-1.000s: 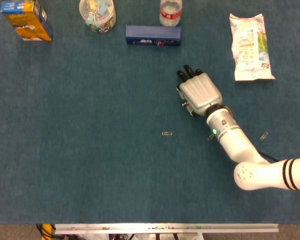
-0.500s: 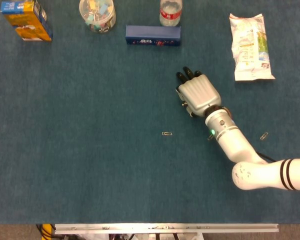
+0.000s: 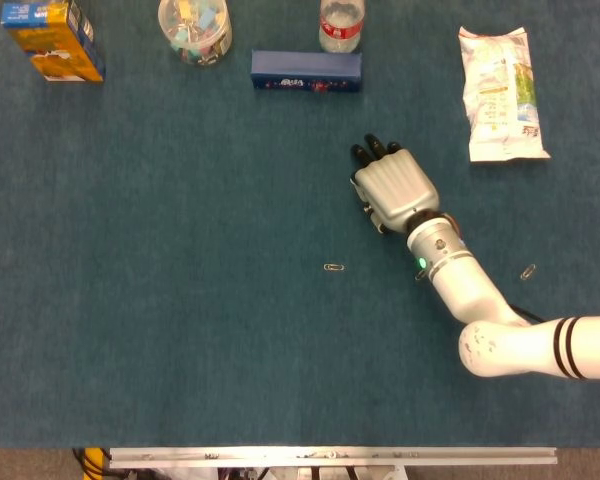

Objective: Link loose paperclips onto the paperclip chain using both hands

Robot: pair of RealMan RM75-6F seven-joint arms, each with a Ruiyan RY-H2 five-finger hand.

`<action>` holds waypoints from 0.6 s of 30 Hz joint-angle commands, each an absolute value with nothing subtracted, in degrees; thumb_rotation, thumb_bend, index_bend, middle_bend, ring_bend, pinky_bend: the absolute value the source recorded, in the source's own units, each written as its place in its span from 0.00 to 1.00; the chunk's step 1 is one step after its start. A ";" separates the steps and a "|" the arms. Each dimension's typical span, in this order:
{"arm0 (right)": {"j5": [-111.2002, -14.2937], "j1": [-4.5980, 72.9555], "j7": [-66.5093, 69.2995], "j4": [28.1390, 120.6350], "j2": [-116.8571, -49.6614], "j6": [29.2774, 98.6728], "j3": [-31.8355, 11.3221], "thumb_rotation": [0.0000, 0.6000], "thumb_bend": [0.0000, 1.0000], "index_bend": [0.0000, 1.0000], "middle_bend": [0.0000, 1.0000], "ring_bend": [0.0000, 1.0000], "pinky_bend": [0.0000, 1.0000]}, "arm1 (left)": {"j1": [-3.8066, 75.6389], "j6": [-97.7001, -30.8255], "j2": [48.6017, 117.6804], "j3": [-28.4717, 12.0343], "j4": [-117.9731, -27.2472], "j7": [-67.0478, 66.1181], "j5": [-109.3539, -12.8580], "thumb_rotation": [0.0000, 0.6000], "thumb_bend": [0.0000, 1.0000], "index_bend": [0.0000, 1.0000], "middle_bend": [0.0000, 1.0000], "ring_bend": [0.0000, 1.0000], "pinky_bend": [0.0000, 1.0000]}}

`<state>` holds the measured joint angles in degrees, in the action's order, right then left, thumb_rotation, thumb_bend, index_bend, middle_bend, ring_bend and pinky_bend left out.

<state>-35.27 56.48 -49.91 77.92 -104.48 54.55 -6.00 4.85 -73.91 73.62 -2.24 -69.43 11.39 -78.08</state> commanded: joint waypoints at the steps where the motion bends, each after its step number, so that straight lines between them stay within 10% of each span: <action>1: -35.25 56.49 -49.92 77.81 -104.57 54.53 -6.07 1.00 0.29 0.51 0.14 0.05 0.21 | 4.78 -73.91 73.67 -2.20 -69.30 11.52 -78.12 1.00 0.27 0.35 0.10 0.05 0.01; 18: -35.00 56.65 -50.11 76.77 -105.17 53.98 -6.33 1.00 0.30 0.52 0.14 0.05 0.21 | 4.70 -73.71 73.79 -2.23 -69.04 11.85 -78.17 1.00 0.27 0.35 0.10 0.05 0.01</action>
<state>-35.00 56.65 -50.11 76.77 -105.17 53.98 -6.32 4.70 -73.71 73.80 -2.23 -69.04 11.85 -78.17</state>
